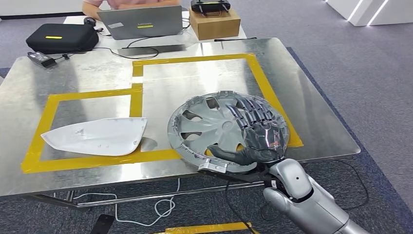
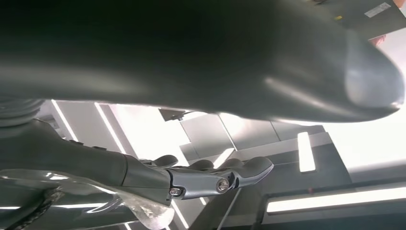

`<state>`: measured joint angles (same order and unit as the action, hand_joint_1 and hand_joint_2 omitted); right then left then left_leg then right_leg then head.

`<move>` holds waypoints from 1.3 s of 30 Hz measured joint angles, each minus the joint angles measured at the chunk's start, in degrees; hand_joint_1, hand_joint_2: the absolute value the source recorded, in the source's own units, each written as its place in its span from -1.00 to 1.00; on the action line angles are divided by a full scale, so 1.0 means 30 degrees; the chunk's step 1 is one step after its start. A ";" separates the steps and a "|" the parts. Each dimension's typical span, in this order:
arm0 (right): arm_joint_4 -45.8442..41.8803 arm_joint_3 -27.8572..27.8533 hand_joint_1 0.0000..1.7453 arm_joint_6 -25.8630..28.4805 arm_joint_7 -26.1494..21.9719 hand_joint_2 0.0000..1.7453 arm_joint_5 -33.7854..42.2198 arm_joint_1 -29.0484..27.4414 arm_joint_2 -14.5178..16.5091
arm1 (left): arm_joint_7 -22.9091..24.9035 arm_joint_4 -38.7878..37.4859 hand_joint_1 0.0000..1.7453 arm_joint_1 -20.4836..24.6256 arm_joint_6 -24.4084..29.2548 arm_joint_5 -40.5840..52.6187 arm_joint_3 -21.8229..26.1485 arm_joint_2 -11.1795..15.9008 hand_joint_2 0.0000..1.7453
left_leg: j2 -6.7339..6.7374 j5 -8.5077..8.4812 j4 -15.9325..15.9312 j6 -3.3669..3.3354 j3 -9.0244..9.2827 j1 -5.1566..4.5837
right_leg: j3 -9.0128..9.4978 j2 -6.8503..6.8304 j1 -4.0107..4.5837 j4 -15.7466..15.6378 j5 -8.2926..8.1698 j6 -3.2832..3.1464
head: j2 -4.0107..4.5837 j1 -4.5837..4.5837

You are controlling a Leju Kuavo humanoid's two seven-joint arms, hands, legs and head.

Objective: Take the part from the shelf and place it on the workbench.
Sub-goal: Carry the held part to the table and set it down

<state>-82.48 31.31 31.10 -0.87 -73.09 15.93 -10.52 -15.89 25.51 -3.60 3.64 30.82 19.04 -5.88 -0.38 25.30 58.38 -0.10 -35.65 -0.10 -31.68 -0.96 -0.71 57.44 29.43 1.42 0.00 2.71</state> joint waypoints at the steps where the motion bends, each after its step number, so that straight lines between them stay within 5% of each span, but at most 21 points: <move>1: 0.0004 0.0002 -1.00 0.0009 0.0000 -1.00 -0.0002 -0.0001 0.0000 | -0.0033 0.0000 -1.00 0.0001 0.0038 0.0051 0.0000 -0.0002 -1.00 | 0.0000 0.0000 0.0000 0.0000 0.0000 0.0000 | 0.0000 0.0000 0.0000 0.0000 0.0000 0.0000 | 0.0000 0.0000; 20: 0.0304 0.0020 -1.00 0.0228 -0.0007 -1.00 -0.0097 -0.0168 0.0004 | -0.0042 0.0002 -1.00 0.0055 0.0461 0.0849 0.0015 -0.0027 -1.00 | -0.0001 0.0041 0.0041 -0.0058 0.0001 -0.0058 | 0.0008 0.0000 -0.0077 -0.0022 -0.0014 0.0049 | 0.0000 0.0002; 28: 0.0295 0.0016 -1.00 0.0220 -0.0005 -1.00 -0.0115 -0.0181 0.0056 | 0.0053 0.0009 -1.00 0.0058 0.0386 0.0900 0.0160 -0.0033 -1.00 | 0.0006 0.0037 0.0066 -0.0492 0.0047 -0.0138 | 0.0112 0.0004 -0.0197 -0.0089 0.0001 0.0431 | 0.0000 0.0005; 30: 0.0289 0.0005 -1.00 0.0220 -0.0002 -1.00 -0.0115 -0.0164 0.0062 | 0.0058 0.0025 -1.00 0.0079 0.0383 0.0911 0.0177 -0.0053 -1.00 | 0.0034 -0.0162 -0.0215 -0.0697 0.0128 -0.0039 | -0.0152 0.0090 -0.0169 0.0454 0.0562 0.0502 | 0.0000 -0.0031; 33: 0.0330 0.0000 -1.00 0.0219 0.0000 -1.00 -0.0113 -0.0221 0.0062 | 0.0065 0.0058 -1.00 0.0102 0.0381 0.0918 0.0235 -0.0095 -1.00 | 0.0051 -0.0282 -0.0346 -0.0829 0.0104 -0.0027 | -0.1499 0.0251 -0.0140 0.3758 0.2432 0.0510 | 0.0000 -0.0099; 35: 0.0386 0.0004 -1.00 0.0215 0.0000 -1.00 -0.0109 -0.0309 0.0062 | 0.0073 0.0060 -1.00 0.0096 0.0381 0.0918 0.0279 -0.0124 -1.00 | 0.0048 -0.0326 -0.0341 -0.0826 0.0051 -0.0056 | -0.2087 0.0271 -0.0141 0.5313 0.2890 0.0532 | 0.0000 -0.0102; 37: 0.0424 0.0003 -1.00 0.0213 0.0000 -1.00 -0.0109 -0.0329 0.0062 | 0.0082 0.0058 -1.00 0.0090 0.0381 0.0916 0.0302 -0.0144 -1.00 | 0.0036 -0.0389 -0.0334 -0.0773 0.0006 -0.0054 | -0.1642 0.0273 -0.0144 0.4653 0.2263 0.0528 | 0.0000 -0.0106; 39: 0.0435 0.0000 -1.00 0.0213 0.0000 -1.00 -0.0109 -0.0296 0.0062 | 0.0085 0.0060 -1.00 0.0088 0.0381 0.0916 0.0315 -0.0168 -1.00 | 0.0014 -0.0471 -0.0309 -0.0654 -0.0031 -0.0037 | -0.0224 0.0276 -0.0156 0.2120 0.1201 0.0493 | 0.0000 -0.0109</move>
<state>-81.18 31.30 31.74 -0.87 -73.42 15.04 -10.34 -15.63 25.69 -3.34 4.79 33.57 19.98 -6.39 -0.33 23.88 57.46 -2.06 -35.74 -0.21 -32.35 -0.14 -1.18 63.80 33.03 2.90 0.00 2.38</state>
